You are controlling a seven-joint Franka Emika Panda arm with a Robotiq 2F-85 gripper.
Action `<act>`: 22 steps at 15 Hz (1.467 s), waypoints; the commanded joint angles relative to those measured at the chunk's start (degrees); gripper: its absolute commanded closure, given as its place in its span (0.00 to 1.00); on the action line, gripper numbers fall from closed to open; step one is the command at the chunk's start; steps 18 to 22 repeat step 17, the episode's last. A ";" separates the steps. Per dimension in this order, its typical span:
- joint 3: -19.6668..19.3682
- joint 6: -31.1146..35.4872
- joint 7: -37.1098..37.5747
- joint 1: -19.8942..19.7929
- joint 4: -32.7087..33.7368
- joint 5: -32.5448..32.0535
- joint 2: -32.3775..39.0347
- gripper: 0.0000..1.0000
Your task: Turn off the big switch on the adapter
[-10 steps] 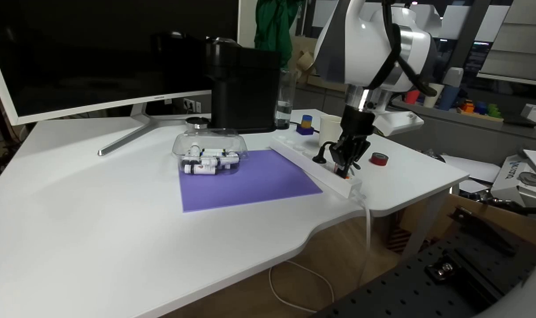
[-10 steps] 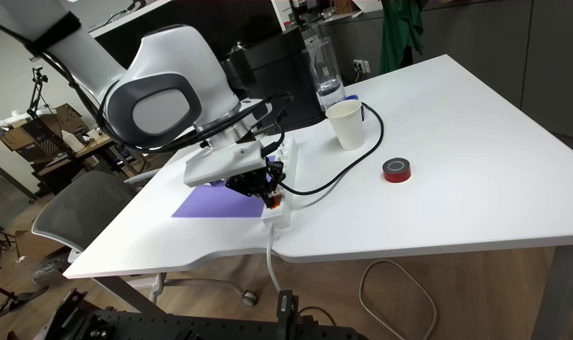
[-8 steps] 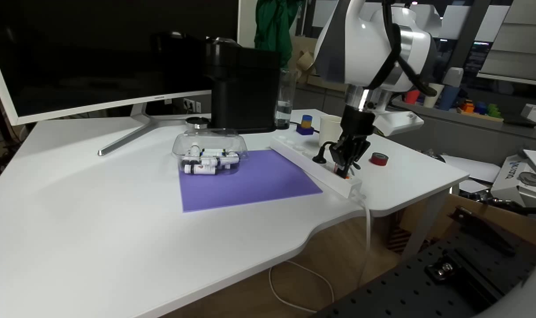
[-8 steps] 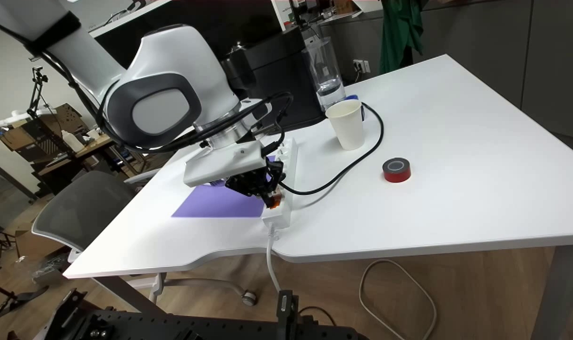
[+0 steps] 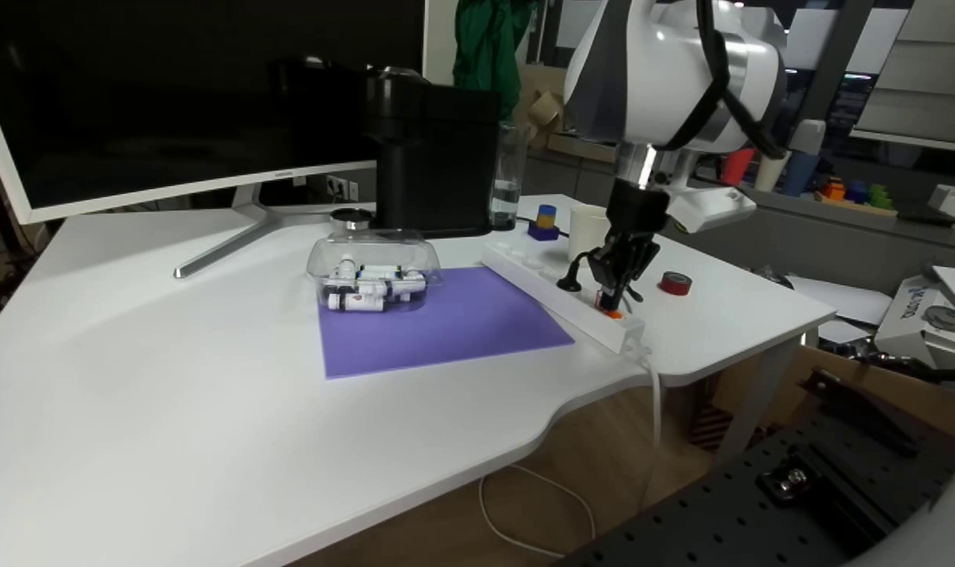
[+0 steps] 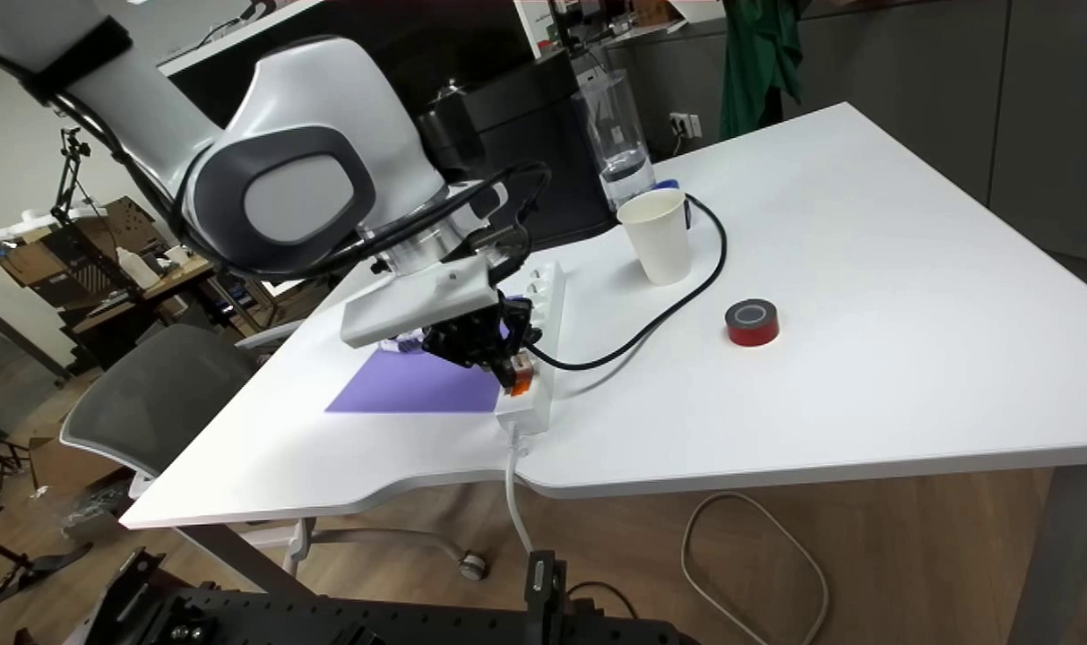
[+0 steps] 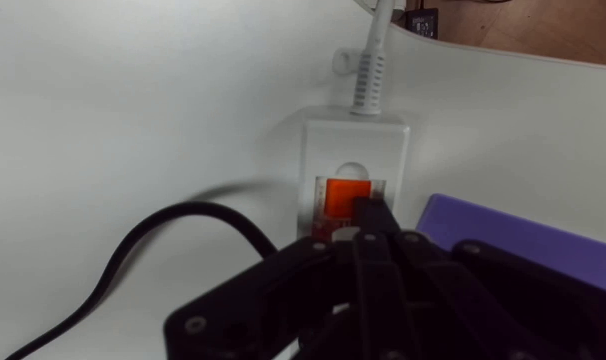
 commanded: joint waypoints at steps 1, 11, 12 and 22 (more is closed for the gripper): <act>-2.43 -3.17 8.35 2.55 -6.28 -10.21 -14.01 0.74; -5.48 -32.20 13.07 3.58 -5.06 -13.61 -31.91 0.13; -5.93 -32.33 13.20 3.53 -5.34 -13.50 -32.03 0.07; -6.90 -30.37 15.69 3.00 -6.87 -14.34 -30.33 0.00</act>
